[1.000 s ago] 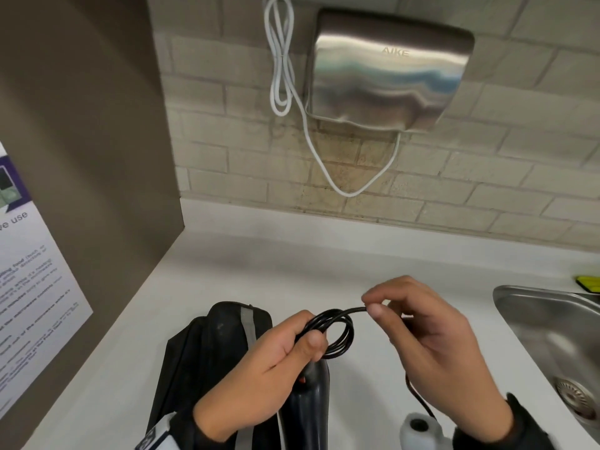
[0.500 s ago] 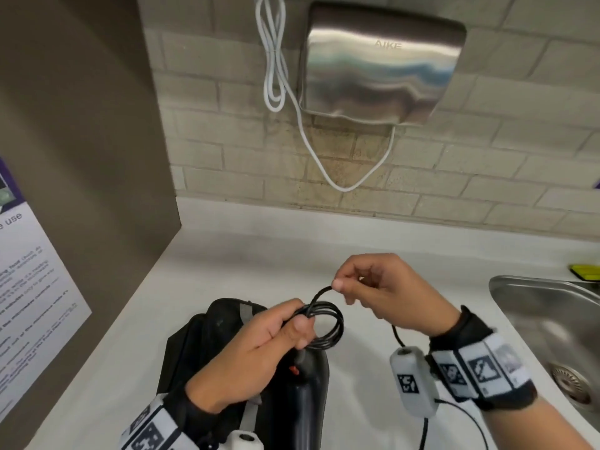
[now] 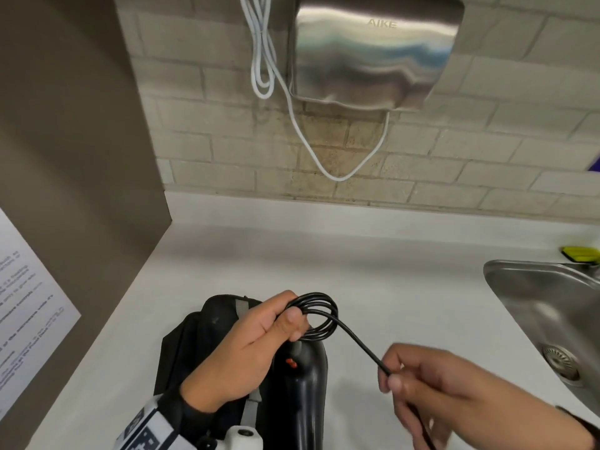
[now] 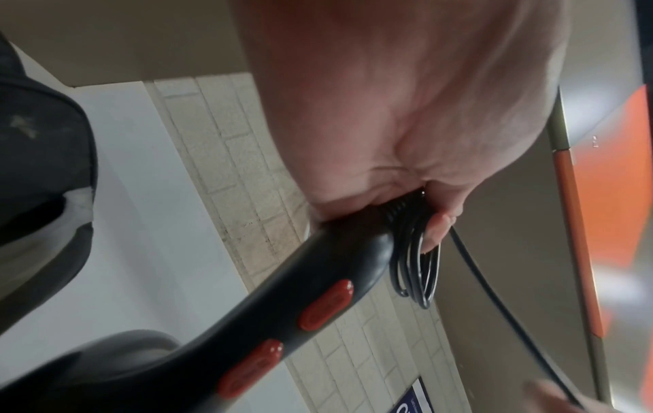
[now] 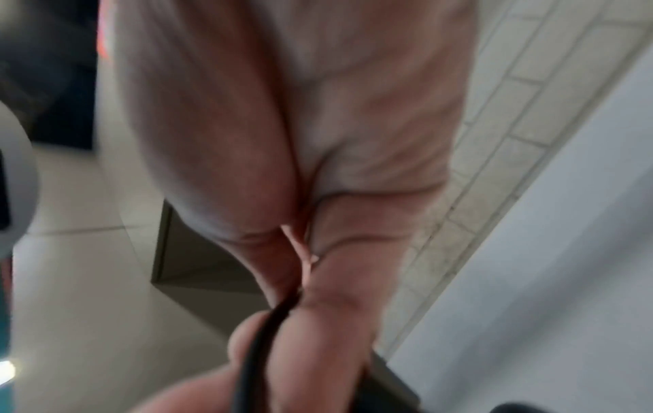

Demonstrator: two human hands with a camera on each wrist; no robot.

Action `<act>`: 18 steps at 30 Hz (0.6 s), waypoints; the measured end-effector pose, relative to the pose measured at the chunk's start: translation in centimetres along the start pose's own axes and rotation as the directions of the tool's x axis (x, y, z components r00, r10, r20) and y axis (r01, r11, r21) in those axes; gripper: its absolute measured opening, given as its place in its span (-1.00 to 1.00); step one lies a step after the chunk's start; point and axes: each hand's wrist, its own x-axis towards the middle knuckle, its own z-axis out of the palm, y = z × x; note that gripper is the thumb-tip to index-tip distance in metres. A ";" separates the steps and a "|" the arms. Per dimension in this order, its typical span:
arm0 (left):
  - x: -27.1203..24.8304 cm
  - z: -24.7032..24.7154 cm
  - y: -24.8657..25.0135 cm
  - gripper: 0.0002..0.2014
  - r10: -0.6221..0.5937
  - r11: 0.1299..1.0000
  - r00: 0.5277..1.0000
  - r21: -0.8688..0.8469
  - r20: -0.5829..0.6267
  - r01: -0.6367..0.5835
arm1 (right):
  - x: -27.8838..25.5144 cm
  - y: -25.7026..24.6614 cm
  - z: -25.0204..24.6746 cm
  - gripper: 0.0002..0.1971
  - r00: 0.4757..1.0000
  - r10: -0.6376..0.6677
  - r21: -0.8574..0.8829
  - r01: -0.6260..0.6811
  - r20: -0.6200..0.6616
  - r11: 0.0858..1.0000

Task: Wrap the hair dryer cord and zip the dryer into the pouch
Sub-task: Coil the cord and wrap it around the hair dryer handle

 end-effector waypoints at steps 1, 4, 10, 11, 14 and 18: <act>0.0 0.2 0.1 -0.61 0.002 1.000 1.000 0.005 0.018 -0.002 | -0.7 -0.3 0.6 -0.81 1.000 0.007 0.043 -0.007 0.002 0.999; 0.2 0.4 0.2 -0.58 0.000 1.000 0.999 0.018 0.045 -0.001 | -2.4 -2.2 1.3 -0.60 1.000 -0.015 0.208 0.014 0.005 0.978; 0.1 1.4 0.8 -0.65 -0.009 0.997 0.991 0.082 0.135 -0.002 | -2.3 -8.0 0.2 -0.70 0.936 -0.131 0.287 0.230 -0.325 0.930; 0.2 1.5 0.9 -0.66 -0.012 0.997 0.990 0.078 0.140 0.001 | -1.7 -8.9 -0.2 -0.75 0.907 -0.163 0.175 0.247 -0.388 0.953; 0.2 1.4 1.0 -0.65 -0.015 0.997 0.989 0.072 0.147 0.004 | 1.0 -10.5 -1.8 -0.79 0.815 -0.352 -0.271 0.249 -0.461 0.930; 0.0 1.0 1.0 -0.63 -0.003 0.998 0.990 0.069 0.139 -0.007 | 5.7 -8.9 -3.8 -0.78 0.732 -0.531 -0.635 0.176 -0.426 0.752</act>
